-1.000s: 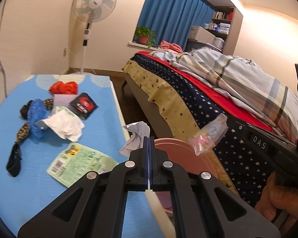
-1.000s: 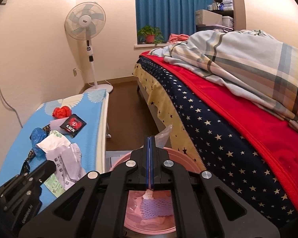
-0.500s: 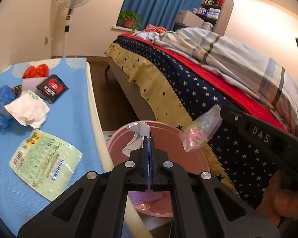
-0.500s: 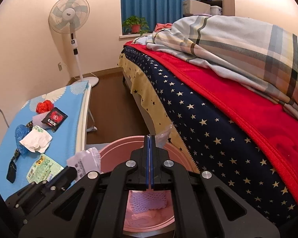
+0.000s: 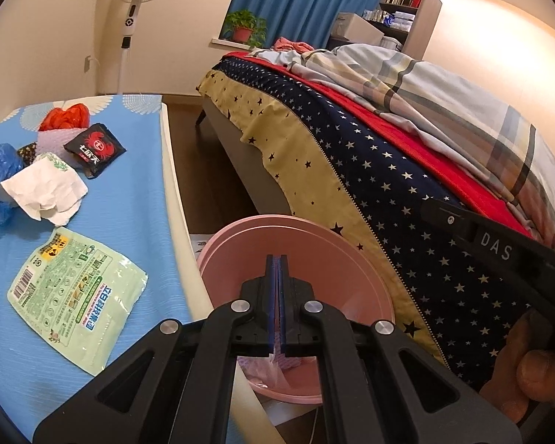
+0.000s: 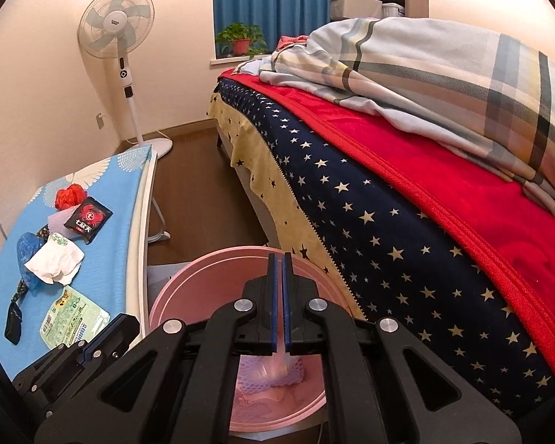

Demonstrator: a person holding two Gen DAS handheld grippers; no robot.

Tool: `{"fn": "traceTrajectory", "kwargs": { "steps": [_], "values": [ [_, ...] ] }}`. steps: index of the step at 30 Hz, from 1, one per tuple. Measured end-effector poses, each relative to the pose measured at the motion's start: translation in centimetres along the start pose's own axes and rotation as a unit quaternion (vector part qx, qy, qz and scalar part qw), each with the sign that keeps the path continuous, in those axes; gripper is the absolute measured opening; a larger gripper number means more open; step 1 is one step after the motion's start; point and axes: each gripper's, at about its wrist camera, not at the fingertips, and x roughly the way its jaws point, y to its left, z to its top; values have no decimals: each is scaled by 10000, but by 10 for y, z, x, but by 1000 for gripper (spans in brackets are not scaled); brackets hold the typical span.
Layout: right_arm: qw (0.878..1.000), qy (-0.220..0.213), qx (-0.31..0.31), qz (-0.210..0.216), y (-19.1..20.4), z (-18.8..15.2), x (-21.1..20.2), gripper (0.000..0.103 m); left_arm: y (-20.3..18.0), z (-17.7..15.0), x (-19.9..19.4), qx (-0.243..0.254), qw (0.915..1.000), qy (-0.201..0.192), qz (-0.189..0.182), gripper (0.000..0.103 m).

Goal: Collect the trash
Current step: 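Open the left tool over the bucket while the right tool releases the clear bag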

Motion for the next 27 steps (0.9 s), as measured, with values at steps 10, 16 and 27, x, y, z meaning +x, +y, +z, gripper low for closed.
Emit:
{"fn": "traceTrajectory", "kwargs": {
  "steps": [10, 16, 27],
  "values": [
    [9998, -129, 15, 175, 5, 0, -10, 7, 5, 1, -10, -9, 10000, -44, 73, 1],
    [9988, -280, -34, 405, 16, 2, -20, 7, 14, 7, -26, -56, 9996, -204, 175, 1],
    [9919, -581, -84, 1123, 48, 48, -54, 7, 59, 76, -99, -295, 9947, -789, 597, 1]
  ]
}}
